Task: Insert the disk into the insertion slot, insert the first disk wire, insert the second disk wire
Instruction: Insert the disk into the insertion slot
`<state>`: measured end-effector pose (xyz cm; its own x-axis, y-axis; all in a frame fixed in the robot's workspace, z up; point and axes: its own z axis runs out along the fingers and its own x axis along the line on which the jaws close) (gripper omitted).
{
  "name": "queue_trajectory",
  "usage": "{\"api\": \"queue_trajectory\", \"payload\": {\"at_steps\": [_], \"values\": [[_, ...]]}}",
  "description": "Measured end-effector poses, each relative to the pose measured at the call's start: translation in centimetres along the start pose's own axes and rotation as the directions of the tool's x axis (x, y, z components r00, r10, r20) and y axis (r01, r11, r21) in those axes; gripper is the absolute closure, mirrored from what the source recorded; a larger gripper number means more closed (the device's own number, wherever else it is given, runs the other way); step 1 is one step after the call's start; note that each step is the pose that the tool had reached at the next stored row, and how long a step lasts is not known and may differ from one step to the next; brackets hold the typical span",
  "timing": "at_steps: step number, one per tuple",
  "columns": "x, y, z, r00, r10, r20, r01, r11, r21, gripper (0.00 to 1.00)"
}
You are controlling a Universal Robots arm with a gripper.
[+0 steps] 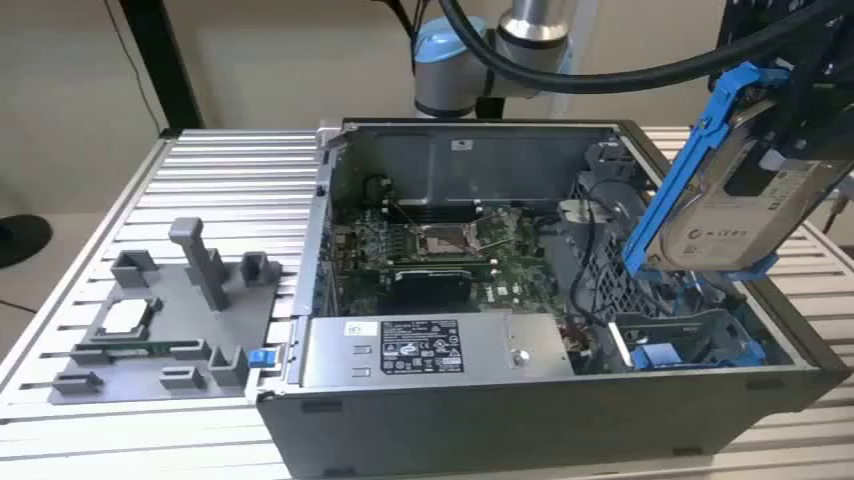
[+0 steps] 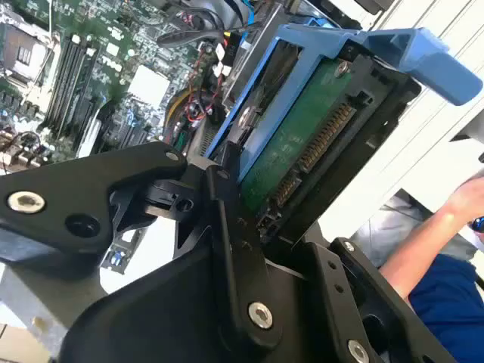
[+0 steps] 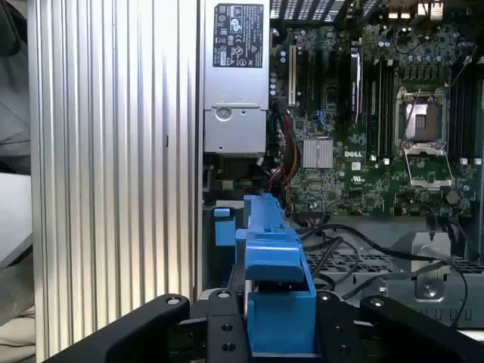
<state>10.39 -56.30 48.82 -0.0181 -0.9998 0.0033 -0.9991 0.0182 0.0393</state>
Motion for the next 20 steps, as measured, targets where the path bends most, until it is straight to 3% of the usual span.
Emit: {"api": "queue_trajectory", "payload": {"at_steps": [12, 20], "values": [[0.4, -0.01, 0.07, 1.0, 0.0, 0.0, 0.0, 1.0, 0.0001, 1.0], [0.74, -0.04, 0.75, 1.0, 0.0, 0.0, 0.0, 1.0, -0.0003, 1.0]]}}
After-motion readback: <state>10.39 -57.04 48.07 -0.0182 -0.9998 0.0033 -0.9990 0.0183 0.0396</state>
